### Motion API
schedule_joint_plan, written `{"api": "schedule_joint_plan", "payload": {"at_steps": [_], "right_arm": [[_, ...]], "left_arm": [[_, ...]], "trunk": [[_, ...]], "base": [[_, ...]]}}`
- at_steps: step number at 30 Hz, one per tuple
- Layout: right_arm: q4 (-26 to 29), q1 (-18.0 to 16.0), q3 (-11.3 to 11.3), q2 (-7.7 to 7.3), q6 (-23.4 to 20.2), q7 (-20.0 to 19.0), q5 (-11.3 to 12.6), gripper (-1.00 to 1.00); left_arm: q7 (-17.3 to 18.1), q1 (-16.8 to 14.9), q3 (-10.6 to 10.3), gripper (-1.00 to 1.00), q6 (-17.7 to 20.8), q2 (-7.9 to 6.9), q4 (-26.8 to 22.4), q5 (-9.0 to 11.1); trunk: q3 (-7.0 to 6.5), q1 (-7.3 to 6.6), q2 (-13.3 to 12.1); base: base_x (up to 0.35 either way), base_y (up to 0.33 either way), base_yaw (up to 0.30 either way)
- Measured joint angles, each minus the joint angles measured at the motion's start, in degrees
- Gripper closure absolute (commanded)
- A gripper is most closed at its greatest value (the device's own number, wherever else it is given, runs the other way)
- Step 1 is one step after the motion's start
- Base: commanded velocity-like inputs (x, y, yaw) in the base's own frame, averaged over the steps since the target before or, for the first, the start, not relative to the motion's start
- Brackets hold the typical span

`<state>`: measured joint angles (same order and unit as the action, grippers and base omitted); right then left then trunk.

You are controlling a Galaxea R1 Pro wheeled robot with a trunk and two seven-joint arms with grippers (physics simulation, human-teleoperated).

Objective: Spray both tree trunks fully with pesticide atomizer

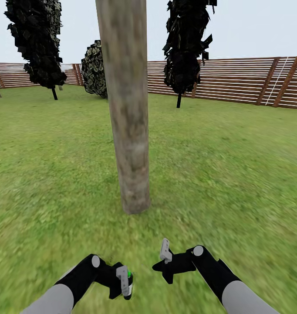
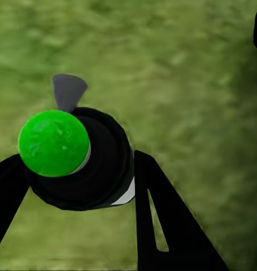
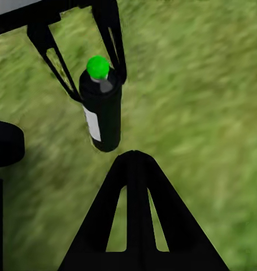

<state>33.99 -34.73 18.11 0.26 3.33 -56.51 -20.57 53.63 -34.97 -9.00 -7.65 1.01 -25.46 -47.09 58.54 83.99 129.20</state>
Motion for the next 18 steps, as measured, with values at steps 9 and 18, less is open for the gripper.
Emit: {"api": "schedule_joint_plan", "payload": {"at_steps": [9,18], "right_arm": [[-0.1,0.0,0.0,-0.79,0.0,0.0,0.0,1.00],[-11.3,0.2,-8.5,-8.91,4.6,5.5,1.9,1.00]], "left_arm": [[-0.1,0.2,0.5,1.00,-0.2,-8.88,0.1,0.9],[-4.8,0.3,14.2,1.00,0.5,-12.27,0.0,8.2]], "trunk": [[0.00,0.00,0.0],[0.00,0.00,0.0]], "base": [[0.000,0.000,0.000],[0.000,0.000,0.000]]}}
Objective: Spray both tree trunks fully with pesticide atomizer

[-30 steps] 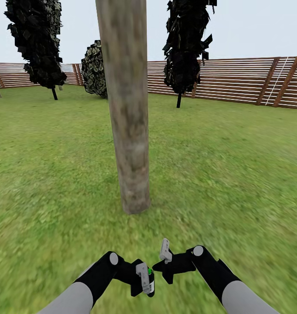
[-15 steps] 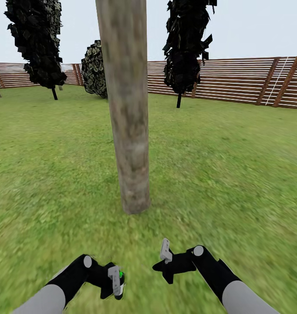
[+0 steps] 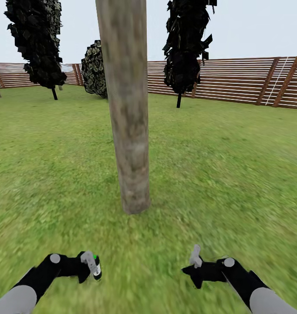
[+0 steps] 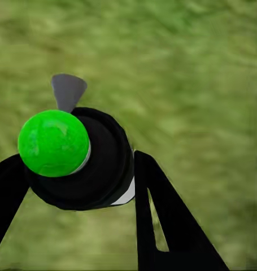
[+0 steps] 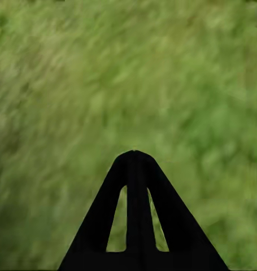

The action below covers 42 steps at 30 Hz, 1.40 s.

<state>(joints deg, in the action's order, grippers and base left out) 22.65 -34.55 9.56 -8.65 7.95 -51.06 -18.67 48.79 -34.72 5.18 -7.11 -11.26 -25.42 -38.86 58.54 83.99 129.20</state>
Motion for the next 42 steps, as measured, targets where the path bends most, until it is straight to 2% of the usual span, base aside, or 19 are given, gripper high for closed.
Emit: {"api": "schedule_joint_plan", "payload": {"at_steps": [1,2,4,5,6,7,9,11,13,15,17,20,22,24,26,30,33,34,42], "right_arm": [[-1.9,0.0,-2.0,-0.30,1.1,2.6,0.1,1.00],[-4.8,0.0,-4.7,-0.58,2.4,7.2,0.2,-1.00],[-8.8,0.1,-7.8,-0.75,4.6,13.8,0.3,-1.00],[-11.2,0.1,-10.7,-0.81,7.5,19.8,0.4,-1.00],[-11.7,0.1,-11.5,-0.81,8.3,21.4,0.5,-1.00],[-12.4,0.2,-14.0,-0.83,10.3,25.4,0.7,-1.00],[-12.9,0.7,-17.3,-0.84,12.1,30.0,1.6,-1.00],[-13.1,1.6,-20.3,-0.91,12.9,32.4,2.9,-1.00],[-13.2,2.7,-22.9,-0.97,13.3,33.5,4.5,-1.00],[-13.2,3.7,-25.1,-1.13,13.7,34.1,6.1,-1.00],[-13.2,4.7,-28.8,-1.92,15.2,35.2,8.2,-1.00],[-13.2,5.5,-32.2,-2.40,17.3,35.8,9.4,-1.00],[-13.2,5.7,-33.1,-2.55,17.9,35.8,9.7,-1.00],[-13.2,5.8,-33.5,-2.55,18.2,35.7,9.8,-1.00],[-13.2,5.9,-33.6,-2.53,18.3,35.7,9.9,-1.00],[-13.2,5.9,-33.7,-2.47,18.3,35.7,9.9,-1.00],[-13.3,5.9,-33.7,-2.22,18.3,35.7,9.9,-1.00],[-13.3,5.9,-33.7,-2.28,18.3,35.8,9.9,-1.00],[-13.3,5.9,-33.7,-2.33,18.3,35.7,9.9,-1.00]], "left_arm": [[-1.2,0.0,1.4,1.00,0.0,0.19,0.0,0.4],[-2.6,0.0,3.3,1.00,0.4,0.84,0.0,1.4],[-3.7,0.0,5.7,1.00,2.0,1.77,0.1,3.1],[-4.5,0.0,7.0,1.00,3.9,2.38,0.3,4.3],[-4.8,0.0,7.2,1.00,4.3,2.59,0.5,4.5],[-5.5,0.0,7.5,1.00,5.0,3.13,1.3,4.8],[-6.9,0.0,7.8,1.00,5.4,3.62,2.7,5.0],[-9.1,0.0,8.0,1.00,5.6,3.82,4.1,5.2],[-12.2,0.0,8.2,1.00,5.6,3.97,5.7,6.3],[-15.5,0.0,8.4,1.00,5.6,4.20,7.4,9.0],[-19.9,0.0,8.5,1.00,5.6,4.87,8.8,12.4],[-25.8,0.0,8.5,1.00,5.7,5.88,9.3,14.4],[-29.4,0.0,8.6,1.00,5.7,7.14,9.4,14.8],[-33.9,0.0,8.8,1.00,5.7,9.21,9.5,15.1],[-35.5,0.0,8.9,1.00,5.9,10.36,9.3,15.1],[-37.6,-0.3,8.9,1.00,8.0,11.14,8.8,16.2],[-40.9,-0.7,8.7,1.00,13.4,11.31,8.6,20.9],[-42.6,-0.8,8.5,1.00,15.9,11.37,8.4,23.4],[-42.9,-0.8,8.1,1.00,17.8,12.23,8.5,24.0]], "trunk": [[0.00,0.00,0.0],[0.00,0.00,0.0],[0.00,0.00,0.0],[0.00,0.00,0.0],[0.00,0.00,0.0],[0.00,0.00,0.0],[0.00,0.00,0.0],[0.00,0.00,0.0],[0.00,0.00,0.0],[0.00,0.00,0.0],[0.00,0.00,0.0],[0.00,0.00,0.0],[0.00,0.00,0.0],[0.00,0.00,0.0],[0.00,0.00,0.0],[0.00,0.00,0.0],[0.00,0.00,0.0],[0.00,0.00,0.0],[0.00,0.00,0.0]], "base": [[0.000,0.000,0.000],[0.000,0.000,0.000],[0.000,0.000,0.000],[0.000,0.000,0.000],[0.000,0.000,0.000],[0.000,0.000,0.000],[0.000,0.000,0.000],[0.000,0.000,0.000],[0.000,0.000,0.000],[0.000,0.000,0.000],[0.000,0.000,0.000],[0.000,0.000,0.000],[0.000,0.000,0.000],[0.000,0.000,0.000],[0.000,0.000,0.000],[0.000,0.000,0.000],[0.000,0.000,0.000],[0.000,0.000,-0.038],[0.000,0.000,-0.243]]}}
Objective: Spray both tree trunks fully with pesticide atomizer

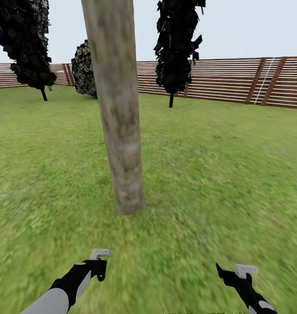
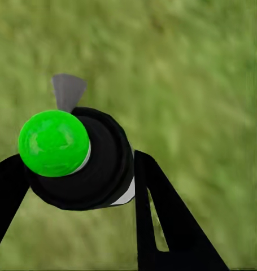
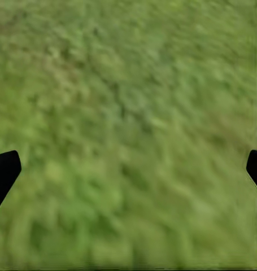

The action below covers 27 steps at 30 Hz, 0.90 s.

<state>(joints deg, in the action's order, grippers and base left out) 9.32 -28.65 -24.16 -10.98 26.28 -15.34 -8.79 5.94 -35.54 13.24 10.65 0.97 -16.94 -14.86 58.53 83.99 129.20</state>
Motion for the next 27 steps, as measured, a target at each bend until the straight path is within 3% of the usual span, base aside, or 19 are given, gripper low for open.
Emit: {"api": "schedule_joint_plan", "payload": {"at_steps": [5,10,18,22,27], "right_arm": [[0.0,0.0,0.0,-0.01,0.0,-0.1,0.0,-1.00],[0.0,0.0,0.1,-0.01,0.0,-0.1,-0.1,-1.00],[0.0,0.0,0.1,0.08,0.0,-0.1,-0.1,-1.00],[0.1,0.0,0.1,0.16,0.0,-0.1,-0.1,-1.00],[0.2,0.0,0.1,0.22,0.0,-0.1,-0.1,-1.00]], "left_arm": [[-0.1,-1.0,0.0,1.00,8.7,0.32,-0.1,0.1],[-0.1,-3.4,0.0,1.00,13.4,0.27,-0.1,0.2],[0.0,-3.9,-0.1,1.00,14.8,0.31,-0.7,0.0],[0.0,-3.9,0.2,1.00,15.5,0.28,-4.9,0.1],[-0.1,-4.0,0.2,1.00,19.6,0.34,-8.0,0.1]], "trunk": [[0.00,0.00,0.0],[0.00,0.00,0.0],[0.17,0.21,0.4],[0.73,0.88,1.6],[1.07,0.88,1.6]], "base": [[0.000,0.000,-0.299],[0.000,0.000,-0.264],[0.000,0.000,-0.034],[0.000,0.000,-0.001],[0.000,0.000,0.000]]}}
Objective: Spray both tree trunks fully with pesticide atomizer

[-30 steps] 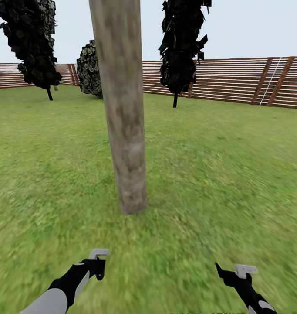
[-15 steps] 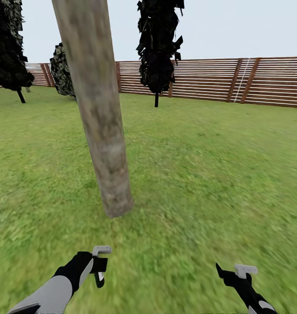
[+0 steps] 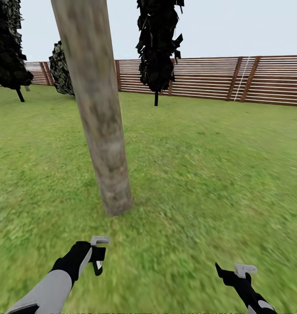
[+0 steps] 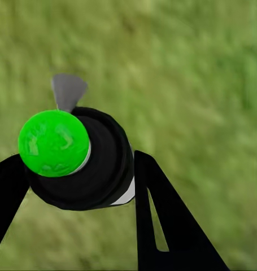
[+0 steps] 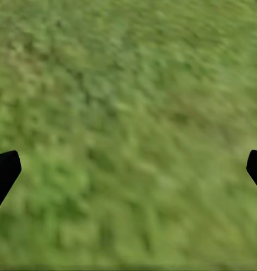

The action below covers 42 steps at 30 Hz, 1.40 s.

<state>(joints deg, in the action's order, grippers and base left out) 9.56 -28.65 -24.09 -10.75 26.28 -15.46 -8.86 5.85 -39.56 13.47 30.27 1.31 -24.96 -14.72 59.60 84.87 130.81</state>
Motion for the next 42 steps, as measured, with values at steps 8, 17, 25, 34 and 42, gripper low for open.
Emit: {"api": "schedule_joint_plan", "payload": {"at_steps": [8,17,25,34,42], "right_arm": [[0.5,0.0,-0.1,0.06,0.0,-0.1,0.1,-1.00],[1.9,0.0,0.1,0.21,0.0,-0.2,0.1,-1.00],[1.8,0.0,0.2,0.21,0.0,-0.6,-0.1,-1.00],[1.6,0.0,0.2,0.20,0.0,-0.6,-0.2,-1.00],[1.5,0.0,0.2,0.21,0.0,-0.6,-0.2,-1.00]], "left_arm": [[0.0,0.0,0.1,1.00,3.1,0.06,-3.9,0.0],[-0.1,-0.3,0.1,1.00,3.5,-0.35,-4.0,-0.2],[-4.8,0.2,0.3,1.00,3.4,-0.32,-3.7,-0.1],[-5.7,0.2,0.5,1.00,3.0,-0.19,-3.5,0.0],[-5.7,0.2,0.5,1.00,3.0,-0.25,-3.9,0.2]], "trunk": [[1.95,1.53,2.8],[4.36,3.51,6.4],[6.09,5.27,9.6],[7.58,6.83,12.4],[7.58,6.83,12.4]], "base": [[0.000,0.000,0.000],[0.000,0.000,0.000],[0.000,0.000,0.000],[0.000,0.000,0.000],[0.129,0.000,0.000]]}}
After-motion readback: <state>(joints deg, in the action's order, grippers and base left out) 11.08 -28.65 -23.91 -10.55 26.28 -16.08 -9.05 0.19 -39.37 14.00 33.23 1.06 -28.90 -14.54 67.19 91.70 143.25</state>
